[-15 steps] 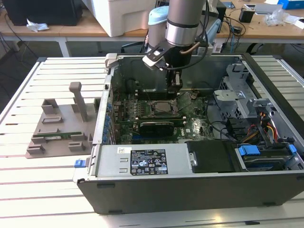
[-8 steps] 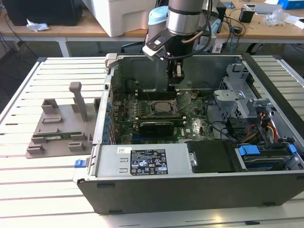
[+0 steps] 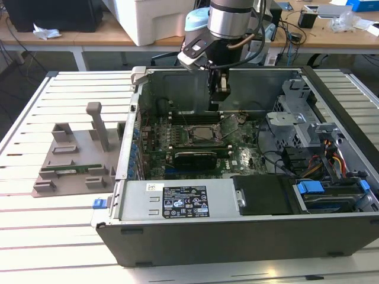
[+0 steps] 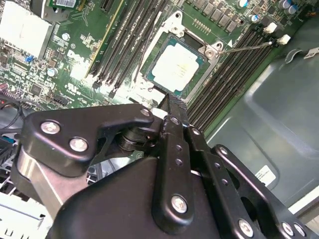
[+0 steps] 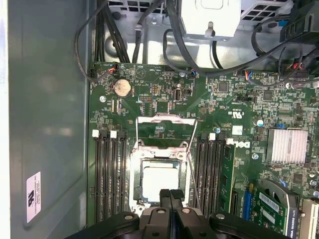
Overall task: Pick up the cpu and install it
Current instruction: 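Place the cpu into insertion slot, then close the cpu cover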
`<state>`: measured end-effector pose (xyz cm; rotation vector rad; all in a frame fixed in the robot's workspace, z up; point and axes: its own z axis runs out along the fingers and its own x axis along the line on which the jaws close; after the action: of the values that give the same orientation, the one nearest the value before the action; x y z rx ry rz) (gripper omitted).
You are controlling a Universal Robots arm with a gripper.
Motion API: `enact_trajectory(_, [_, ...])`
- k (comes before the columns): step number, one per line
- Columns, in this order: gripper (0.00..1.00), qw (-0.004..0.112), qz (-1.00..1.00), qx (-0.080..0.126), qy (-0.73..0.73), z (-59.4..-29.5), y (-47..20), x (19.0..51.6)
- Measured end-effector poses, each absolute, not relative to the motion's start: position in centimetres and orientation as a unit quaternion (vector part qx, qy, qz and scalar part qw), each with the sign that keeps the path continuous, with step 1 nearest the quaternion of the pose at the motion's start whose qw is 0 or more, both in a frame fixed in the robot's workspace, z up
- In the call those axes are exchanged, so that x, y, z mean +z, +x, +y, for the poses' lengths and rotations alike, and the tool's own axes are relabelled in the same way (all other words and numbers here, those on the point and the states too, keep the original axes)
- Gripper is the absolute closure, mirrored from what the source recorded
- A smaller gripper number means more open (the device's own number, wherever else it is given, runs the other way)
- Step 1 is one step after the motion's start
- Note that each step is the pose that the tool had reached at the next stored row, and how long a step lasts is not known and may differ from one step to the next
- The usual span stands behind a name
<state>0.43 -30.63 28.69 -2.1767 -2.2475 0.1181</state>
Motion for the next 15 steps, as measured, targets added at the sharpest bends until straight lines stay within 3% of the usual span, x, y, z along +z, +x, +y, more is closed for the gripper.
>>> enact_trajectory(15, [0.89,0.005,-0.718,0.038,-0.695,-30.6,3.7,28.7])
